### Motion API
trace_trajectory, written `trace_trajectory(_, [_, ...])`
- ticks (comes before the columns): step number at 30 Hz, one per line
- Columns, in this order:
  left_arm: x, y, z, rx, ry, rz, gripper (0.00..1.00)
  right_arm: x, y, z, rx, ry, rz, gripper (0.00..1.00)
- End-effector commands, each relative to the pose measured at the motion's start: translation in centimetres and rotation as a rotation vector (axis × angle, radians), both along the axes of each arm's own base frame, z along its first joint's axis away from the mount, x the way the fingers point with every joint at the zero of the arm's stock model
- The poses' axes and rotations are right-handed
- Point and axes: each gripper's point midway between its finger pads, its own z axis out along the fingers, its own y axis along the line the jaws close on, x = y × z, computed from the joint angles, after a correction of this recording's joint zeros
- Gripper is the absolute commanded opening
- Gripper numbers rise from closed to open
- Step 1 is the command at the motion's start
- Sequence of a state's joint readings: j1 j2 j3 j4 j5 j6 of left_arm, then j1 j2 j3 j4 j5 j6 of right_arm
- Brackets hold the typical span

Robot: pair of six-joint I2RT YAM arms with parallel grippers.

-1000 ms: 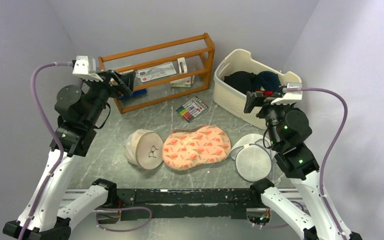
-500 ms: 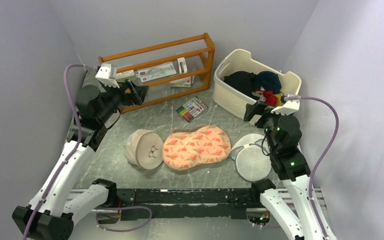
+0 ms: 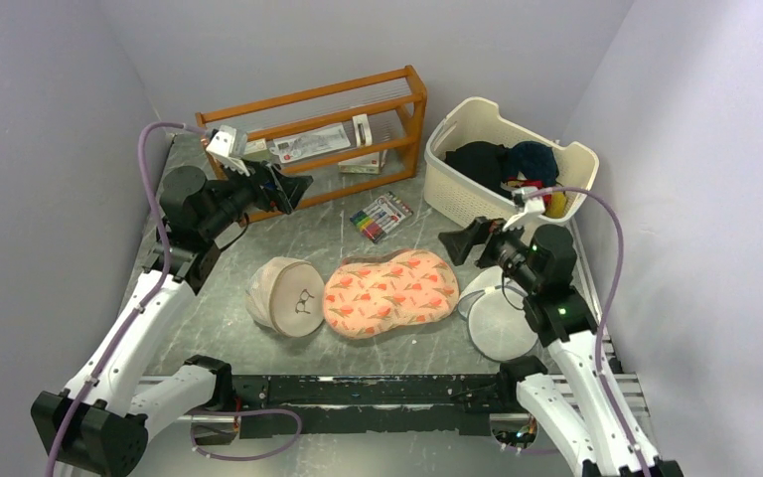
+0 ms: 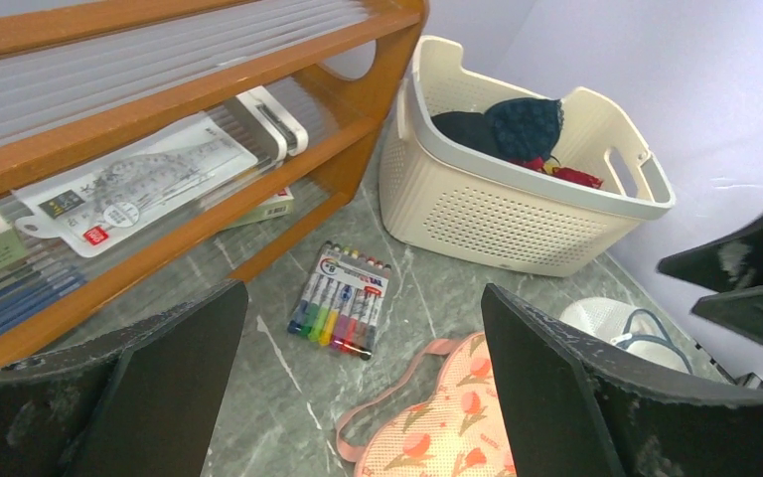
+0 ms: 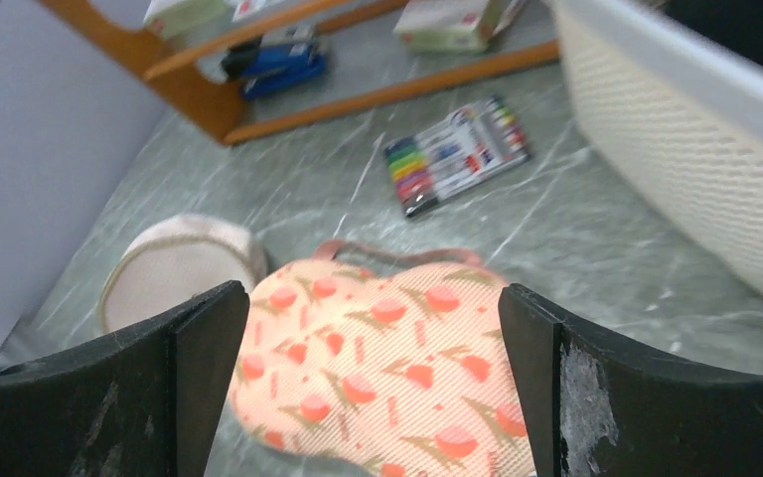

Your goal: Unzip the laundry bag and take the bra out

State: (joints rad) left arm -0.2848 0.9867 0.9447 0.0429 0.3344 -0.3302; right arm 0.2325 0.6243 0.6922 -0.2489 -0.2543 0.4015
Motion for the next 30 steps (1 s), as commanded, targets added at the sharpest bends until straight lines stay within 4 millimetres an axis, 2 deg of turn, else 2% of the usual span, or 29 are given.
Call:
trace_trajectory(1, [-0.5, -1.4, 1.0, -0.021, -0.048, -0.080, 1.00, -1.1, 3.8, -1.6, 0.071, 0.072, 0.232, 1.00])
trace_trajectory(7, [-0.4, -1.9, 0.6, -0.045, -0.019, -0.104, 1.00, -2.1, 6.5, -4.6, 0.080, 0.171, 0.353, 1.00])
trace_trajectory(12, [-0.2, -2.3, 0.2, -0.052, -0.004, -0.120, 1.00, -2.9, 9.0, -7.7, -0.028, 0.267, 0.397, 1.00])
trace_trajectory(19, [0.2, -2.6, -0.5, -0.047, 0.022, -0.127, 1.00, -4.3, 11.8, -11.9, -0.333, 0.359, 0.384, 1.00])
trace_trajectory(25, [0.5, -2.8, -1.1, -0.049, 0.043, -0.134, 1.00, -7.5, 13.8, -15.5, -0.663, 0.405, 0.448, 1.00])
trace_trajectory(30, [0.6, -3.1, -1.5, -0.049, 0.055, -0.148, 1.00, -8.7, 13.7, -18.1, -0.838, 0.446, 0.412, 1.00])
